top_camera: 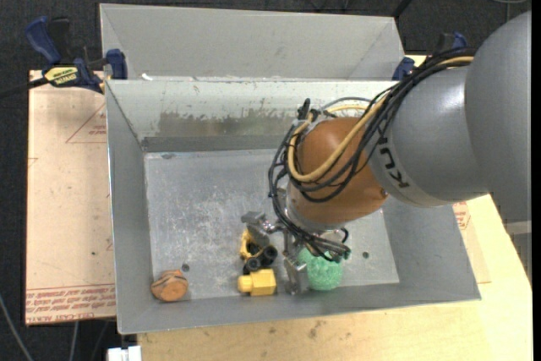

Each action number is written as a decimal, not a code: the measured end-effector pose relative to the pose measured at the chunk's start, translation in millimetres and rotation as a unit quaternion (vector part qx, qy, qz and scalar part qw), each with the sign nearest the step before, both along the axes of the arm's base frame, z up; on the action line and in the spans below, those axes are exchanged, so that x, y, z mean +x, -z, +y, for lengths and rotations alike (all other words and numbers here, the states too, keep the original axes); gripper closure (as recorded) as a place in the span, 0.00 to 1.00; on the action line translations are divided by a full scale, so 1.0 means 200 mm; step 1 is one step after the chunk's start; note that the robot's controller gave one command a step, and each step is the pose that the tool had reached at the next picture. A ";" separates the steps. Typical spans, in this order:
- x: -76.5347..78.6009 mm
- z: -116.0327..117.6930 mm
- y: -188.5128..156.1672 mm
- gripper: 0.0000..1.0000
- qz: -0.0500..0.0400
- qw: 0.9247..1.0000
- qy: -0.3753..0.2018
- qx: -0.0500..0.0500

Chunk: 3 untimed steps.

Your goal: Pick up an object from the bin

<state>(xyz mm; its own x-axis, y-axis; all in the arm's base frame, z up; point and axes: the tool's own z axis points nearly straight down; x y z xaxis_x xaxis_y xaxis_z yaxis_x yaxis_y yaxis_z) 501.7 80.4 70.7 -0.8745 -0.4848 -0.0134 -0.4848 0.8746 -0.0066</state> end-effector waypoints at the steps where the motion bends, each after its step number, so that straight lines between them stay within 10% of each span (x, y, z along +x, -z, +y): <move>1: -0.04 0.01 -0.03 1.00 -0.007 0.998 -0.060 0.004; 2: -0.06 -0.01 -0.01 0.00 0.000 0.998 -0.061 0.001; 3: -0.04 0.00 -0.03 1.00 -0.006 0.998 -0.059 0.003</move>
Offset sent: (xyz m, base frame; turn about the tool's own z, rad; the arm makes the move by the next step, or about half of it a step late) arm 0.0000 0.0000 0.0000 0.0000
